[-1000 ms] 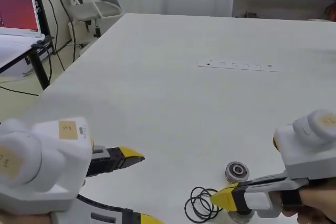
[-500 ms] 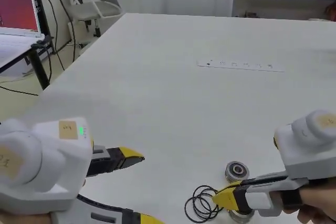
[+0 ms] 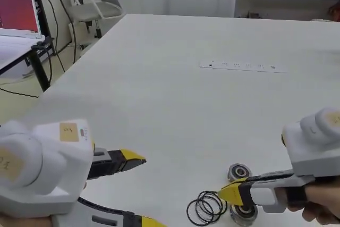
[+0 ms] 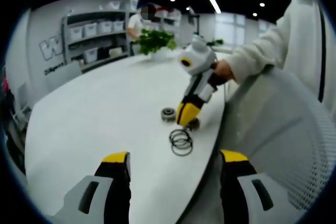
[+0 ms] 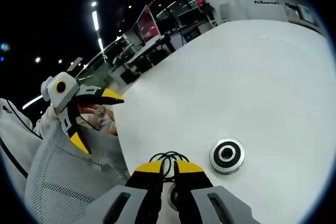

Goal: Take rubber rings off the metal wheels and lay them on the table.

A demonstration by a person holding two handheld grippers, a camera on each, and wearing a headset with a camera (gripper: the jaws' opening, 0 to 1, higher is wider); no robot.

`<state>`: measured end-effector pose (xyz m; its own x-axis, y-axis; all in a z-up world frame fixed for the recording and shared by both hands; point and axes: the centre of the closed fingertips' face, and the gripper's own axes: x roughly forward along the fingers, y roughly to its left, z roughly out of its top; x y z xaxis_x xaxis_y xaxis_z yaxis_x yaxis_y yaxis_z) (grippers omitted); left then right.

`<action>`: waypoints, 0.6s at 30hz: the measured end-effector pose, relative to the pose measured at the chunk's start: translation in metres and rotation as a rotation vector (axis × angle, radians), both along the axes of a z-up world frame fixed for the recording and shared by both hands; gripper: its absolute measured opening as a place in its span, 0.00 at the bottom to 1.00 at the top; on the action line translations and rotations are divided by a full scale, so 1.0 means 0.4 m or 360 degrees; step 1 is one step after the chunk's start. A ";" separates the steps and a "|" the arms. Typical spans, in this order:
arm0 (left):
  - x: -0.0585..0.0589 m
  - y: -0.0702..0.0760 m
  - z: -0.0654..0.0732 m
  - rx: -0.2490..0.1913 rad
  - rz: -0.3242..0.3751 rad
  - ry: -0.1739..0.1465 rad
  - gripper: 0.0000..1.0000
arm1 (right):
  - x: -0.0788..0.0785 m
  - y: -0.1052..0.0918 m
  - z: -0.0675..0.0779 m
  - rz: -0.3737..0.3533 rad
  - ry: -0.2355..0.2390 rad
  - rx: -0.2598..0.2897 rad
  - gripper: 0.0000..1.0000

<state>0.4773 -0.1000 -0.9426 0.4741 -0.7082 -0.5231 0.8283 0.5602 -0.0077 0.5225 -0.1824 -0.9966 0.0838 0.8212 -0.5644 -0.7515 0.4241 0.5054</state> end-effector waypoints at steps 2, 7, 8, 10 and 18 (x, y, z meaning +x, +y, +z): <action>0.000 0.000 0.000 -0.0002 0.0001 0.0001 0.70 | 0.004 -0.001 0.003 -0.0007 -0.0003 0.0008 0.05; 0.000 0.000 0.000 -0.0003 0.0002 0.0003 0.70 | 0.012 0.001 0.022 -0.0015 -0.0020 0.0044 0.05; 0.000 0.000 -0.001 -0.0002 0.0002 0.0003 0.70 | 0.013 0.002 0.027 -0.0016 -0.0026 0.0052 0.05; 0.000 0.000 0.000 -0.0004 0.0002 0.0003 0.70 | 0.014 0.004 0.037 -0.0021 -0.0044 0.0063 0.06; 0.000 0.001 0.000 -0.0001 0.0004 0.0000 0.70 | 0.014 0.012 0.076 0.0056 -0.0206 0.0069 0.10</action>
